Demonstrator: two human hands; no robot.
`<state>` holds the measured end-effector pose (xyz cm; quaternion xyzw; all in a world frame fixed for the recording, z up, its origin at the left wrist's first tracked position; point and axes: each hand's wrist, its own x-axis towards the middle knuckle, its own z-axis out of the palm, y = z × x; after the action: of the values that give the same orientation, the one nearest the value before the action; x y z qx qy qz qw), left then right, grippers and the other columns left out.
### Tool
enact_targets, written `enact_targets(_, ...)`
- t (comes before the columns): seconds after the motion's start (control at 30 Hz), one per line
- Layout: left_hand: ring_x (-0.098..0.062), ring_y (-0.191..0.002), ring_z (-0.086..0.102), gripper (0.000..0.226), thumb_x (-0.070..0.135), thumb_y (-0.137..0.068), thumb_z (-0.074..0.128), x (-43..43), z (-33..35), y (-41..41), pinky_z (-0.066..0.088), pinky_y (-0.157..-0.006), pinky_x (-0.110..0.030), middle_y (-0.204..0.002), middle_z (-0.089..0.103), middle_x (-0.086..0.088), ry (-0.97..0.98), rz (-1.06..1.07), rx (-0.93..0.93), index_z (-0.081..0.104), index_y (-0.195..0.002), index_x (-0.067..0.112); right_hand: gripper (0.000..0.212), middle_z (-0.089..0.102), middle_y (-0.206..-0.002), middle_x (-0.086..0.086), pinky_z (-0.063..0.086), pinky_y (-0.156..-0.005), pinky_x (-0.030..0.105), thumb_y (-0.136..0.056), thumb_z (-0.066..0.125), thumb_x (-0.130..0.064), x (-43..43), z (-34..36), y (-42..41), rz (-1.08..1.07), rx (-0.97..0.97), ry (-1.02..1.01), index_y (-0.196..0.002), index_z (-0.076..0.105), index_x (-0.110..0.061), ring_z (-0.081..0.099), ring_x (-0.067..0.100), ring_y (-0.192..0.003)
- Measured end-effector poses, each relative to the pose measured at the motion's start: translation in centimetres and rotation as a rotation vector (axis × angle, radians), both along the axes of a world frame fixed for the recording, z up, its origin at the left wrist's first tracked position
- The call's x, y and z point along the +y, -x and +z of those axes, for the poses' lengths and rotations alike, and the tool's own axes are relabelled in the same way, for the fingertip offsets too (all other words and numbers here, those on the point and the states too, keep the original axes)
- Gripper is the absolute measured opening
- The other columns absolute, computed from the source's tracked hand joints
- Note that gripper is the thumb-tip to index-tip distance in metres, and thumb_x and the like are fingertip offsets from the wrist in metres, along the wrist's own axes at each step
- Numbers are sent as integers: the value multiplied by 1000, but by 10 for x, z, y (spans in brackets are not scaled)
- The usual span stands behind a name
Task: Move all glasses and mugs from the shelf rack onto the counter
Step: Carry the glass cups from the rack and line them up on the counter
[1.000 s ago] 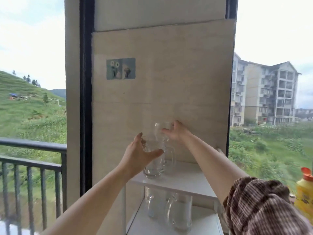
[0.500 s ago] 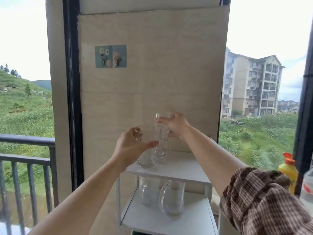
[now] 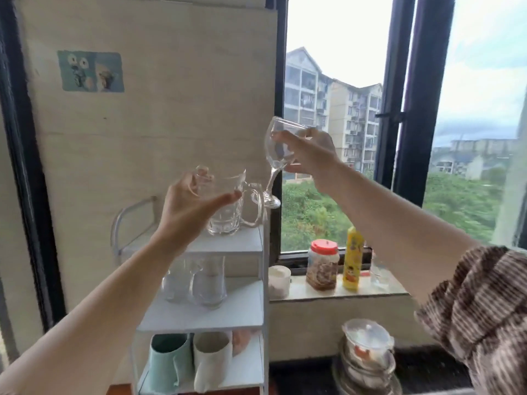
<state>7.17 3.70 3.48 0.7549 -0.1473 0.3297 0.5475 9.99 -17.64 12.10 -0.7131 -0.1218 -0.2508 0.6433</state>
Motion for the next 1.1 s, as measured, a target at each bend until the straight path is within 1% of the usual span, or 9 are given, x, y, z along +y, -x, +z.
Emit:
enact_targets(0.27, -17, -98, 66, 97, 61, -40, 81, -163, -28, 80, 53, -90, -36, -109, 67, 0, -55, -309, 47, 53, -123, 17, 64, 62, -113, 12, 62, -68, 34, -64, 84, -40, -174, -57, 127, -199, 117, 78, -112, 54, -10, 69, 22, -93)
enact_targets(0.37, -12, -91, 67, 95, 57, -41, 82, -233, -55, 121, 55, -82, -25, -105, 68, -2, -65, -409, 91, 55, -121, 13, 60, 65, -108, 11, 62, -68, 36, -66, 85, -35, -245, -92, 185, -277, 183, 68, -111, 54, -10, 69, 22, -93)
enact_targets(0.47, -7, -84, 68, 85, 54, -43, 83, -305, -86, 168, 52, -67, -11, -98, 69, 1, -85, -522, 126, 57, -114, 14, 60, 63, -106, 8, 60, -60, 25, -68, 84, -36, -315, -126, 251, -361, 243, 94, -112, 51, -14, 68, 22, -93)
enact_targets(0.6, -8, -84, 71, 74, 45, -48, 88, -399, -128, 231, 55, -71, -16, -94, 72, 4, -127, -693, 204, 57, -110, 19, 63, 64, -110, 9, 59, -80, 37, -64, 86, -38, -398, -171, 345, -472, 338, 71, -115, 54, -16, 66, 22, -96)
enact_targets(0.7, -6, -85, 70, 71, 38, -47, 92, -468, -158, 279, 55, -71, -19, -95, 72, 5, -140, -793, 258, 58, -108, 23, 46, 65, -103, 7, 59, -79, 40, -64, 88, -28, -454, -202, 415, -540, 374, 7, -95, 55, -23, 66, 19, -91)
enact_targets(0.83, 11, -88, 62, 68, 46, -45, 88, -554, -196, 340, 47, -75, -10, -95, 65, 15, -172, -936, 312, 57, -103, 27, 50, 61, -96, 3, 54, -76, 37, -65, 87, -26, -520, -239, 502, -721, 444, -22, -99, 51, -18, 61, 17, -87)
enact_targets(0.97, -18, -98, 63, 68, 45, -45, 86, -641, -229, 398, 54, -86, -37, -102, 64, 0, -227, -1107, 403, 54, -101, 25, 59, 61, -103, 2, 57, -81, 40, -61, 87, -37, -576, -269, 584, -879, 531, -46, -106, 52, -19, 62, 16, -94)
enact_targets(1.03, -17, -97, 63, 71, 46, -43, 84, -683, -241, 427, 53, -88, -43, -102, 64, 0, -255, -1191, 431, 52, -102, 23, 58, 62, -104, 3, 57, -81, 41, -60, 87, -37, -603, -282, 621, -975, 558, -85, -104, 52, -20, 63, 16, -92)
enact_targets(1.1, -9, -92, 62, 72, 47, -42, 82, -726, -253, 455, 54, -83, -37, -99, 63, 5, -277, -1260, 459, 52, -102, 23, 60, 63, -105, 6, 55, -86, 46, -58, 87, -36, -630, -295, 656, -1056, 574, -131, -104, 52, -19, 64, 20, -95)
